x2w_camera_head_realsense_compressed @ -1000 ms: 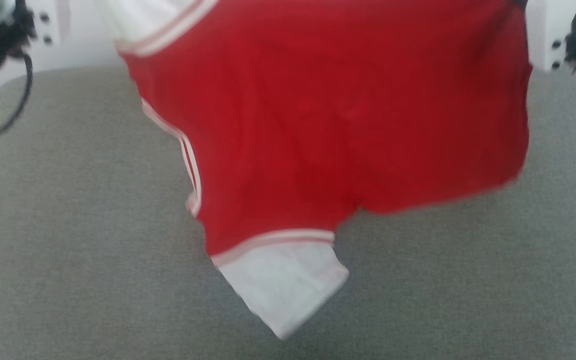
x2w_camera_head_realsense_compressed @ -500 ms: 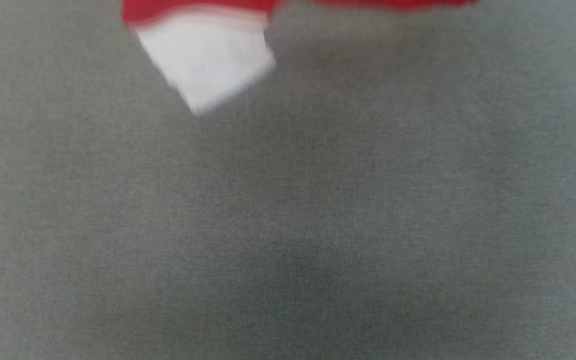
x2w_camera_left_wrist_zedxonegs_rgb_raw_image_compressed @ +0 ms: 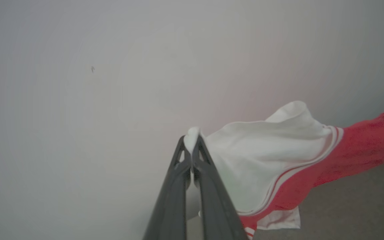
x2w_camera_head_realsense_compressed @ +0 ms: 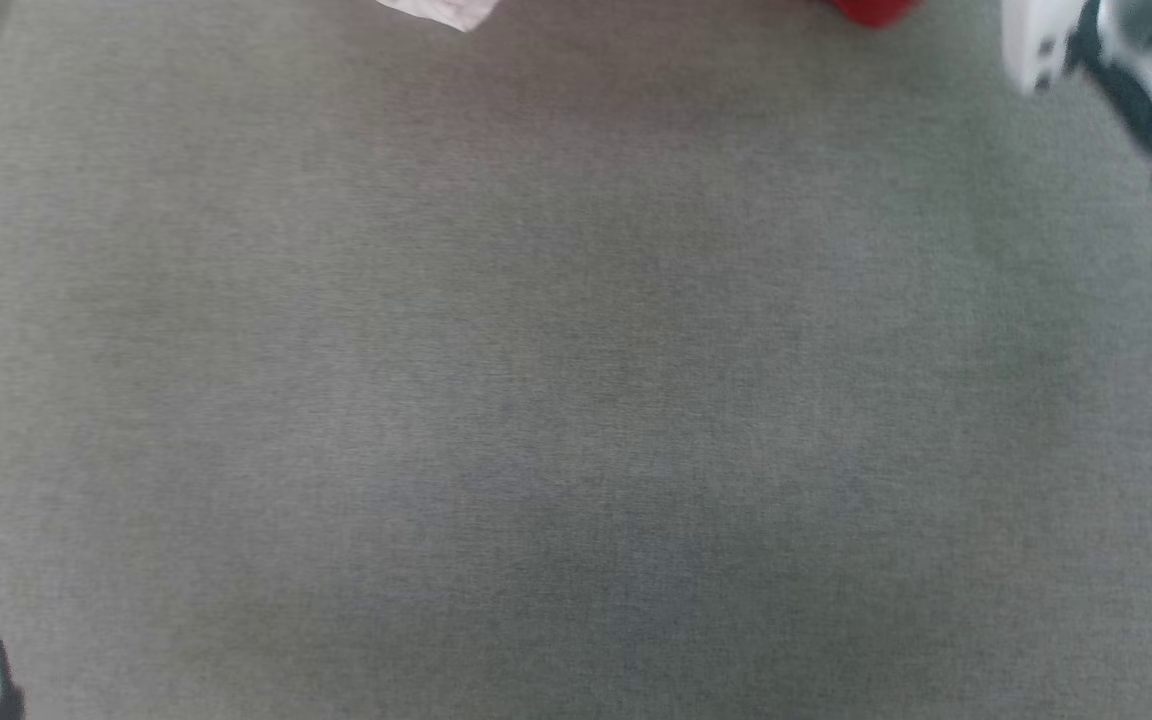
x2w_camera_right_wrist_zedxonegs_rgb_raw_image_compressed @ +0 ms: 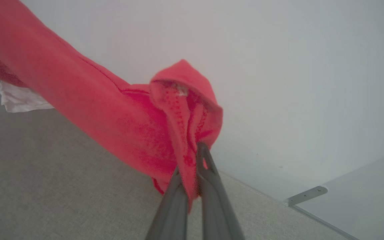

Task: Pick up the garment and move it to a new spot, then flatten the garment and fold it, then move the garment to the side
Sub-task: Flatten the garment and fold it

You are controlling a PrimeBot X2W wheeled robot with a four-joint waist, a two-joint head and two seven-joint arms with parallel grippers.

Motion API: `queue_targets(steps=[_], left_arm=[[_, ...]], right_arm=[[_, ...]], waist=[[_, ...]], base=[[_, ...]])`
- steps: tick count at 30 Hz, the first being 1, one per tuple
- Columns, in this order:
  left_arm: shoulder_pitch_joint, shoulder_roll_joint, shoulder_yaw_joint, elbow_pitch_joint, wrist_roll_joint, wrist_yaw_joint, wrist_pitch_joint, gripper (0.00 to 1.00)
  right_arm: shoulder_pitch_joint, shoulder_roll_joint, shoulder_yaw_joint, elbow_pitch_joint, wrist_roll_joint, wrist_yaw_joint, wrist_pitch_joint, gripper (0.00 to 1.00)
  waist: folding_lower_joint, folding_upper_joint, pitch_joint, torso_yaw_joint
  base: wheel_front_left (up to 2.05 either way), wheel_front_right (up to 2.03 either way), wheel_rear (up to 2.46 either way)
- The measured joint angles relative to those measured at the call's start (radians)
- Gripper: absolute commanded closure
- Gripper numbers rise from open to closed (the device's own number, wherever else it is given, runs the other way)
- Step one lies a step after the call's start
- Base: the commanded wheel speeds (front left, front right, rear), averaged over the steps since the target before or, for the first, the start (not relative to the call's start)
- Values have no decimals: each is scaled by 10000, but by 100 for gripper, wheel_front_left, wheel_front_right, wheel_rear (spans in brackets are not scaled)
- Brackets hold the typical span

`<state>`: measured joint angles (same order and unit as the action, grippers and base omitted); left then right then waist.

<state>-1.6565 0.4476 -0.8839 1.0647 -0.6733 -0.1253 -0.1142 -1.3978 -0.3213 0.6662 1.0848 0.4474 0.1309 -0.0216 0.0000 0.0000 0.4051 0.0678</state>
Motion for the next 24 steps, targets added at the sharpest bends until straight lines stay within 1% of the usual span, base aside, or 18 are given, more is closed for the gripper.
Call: queue_targets(steps=[1, 3, 4, 6, 9, 10, 12, 15, 17, 18, 24], left_arm=[[369, -29, -171, -115, -105, -29, 249, 100], [1187, -10, -552, -606, -708, -29, 1028, 100], [2067, 134, -830, -1231, -1325, -40, 1710, 100], [2809, 456, -1064, -1726, -1845, -40, 2485, 100], [3762, 1026, -1221, -2470, -2658, -38, 3405, 100], [4084, 1212, -1312, -2746, -2734, -38, 3659, 100], [4809, 1469, -1369, -3256, -3221, -27, 4172, 100], [5938, 1877, -1547, -4155, -3639, 301, 4963, 100], [6654, 2245, -1710, -4895, -3883, 587, 5448, 100], [7342, 2646, -1868, -5781, -4010, 955, 5785, 100], [9210, 3693, -2290, -8531, -4569, 2314, 6541, 100]], right_arm=[[291, -63, 117, -81, 217, 0, 194, 100], [870, -232, 426, -380, 625, 0, 410, 100], [1463, -466, 662, -748, 1116, 0, 669, 100], [1961, -769, 865, -1143, 1457, 0, 819, 100], [2680, -1127, 1074, -1766, 2027, 0, 991, 100], [2908, -1229, 1103, -1952, 2240, 0, 1133, 100], [3403, -1478, 1164, -2332, 2506, 0, 1243, 100], [4246, -1814, 1254, -2882, 2913, 0, 1546, 100], [4817, -2013, 1279, -3359, 3173, 0, 1743, 100], [5426, -2226, 1216, -3808, 3400, 2, 1908, 100], [7252, -2871, 688, -5102, 3787, 0, 2380, 100]], waist=[[0, -1, -70, 48], [0, 0, -226, 132], [0, 0, -388, 209], [0, 0, -537, 290], [0, 0, -750, 376], [0, 0, -816, 401], [0, 0, -944, 440], [0, 0, -1154, 490], [0, 0, -1282, 515], [0, 0, -1387, 525], [0, 0, -1555, 511]], base=[[0, 0, 0], [0, 0, 0], [0, 0, 0], [0, 0, 0], [0, 0, 0], [0, 0, 0], [0, 0, 0], [0, 0, 0], [0, 0, 0], [0, 0, 0], [0, 0, 0]])
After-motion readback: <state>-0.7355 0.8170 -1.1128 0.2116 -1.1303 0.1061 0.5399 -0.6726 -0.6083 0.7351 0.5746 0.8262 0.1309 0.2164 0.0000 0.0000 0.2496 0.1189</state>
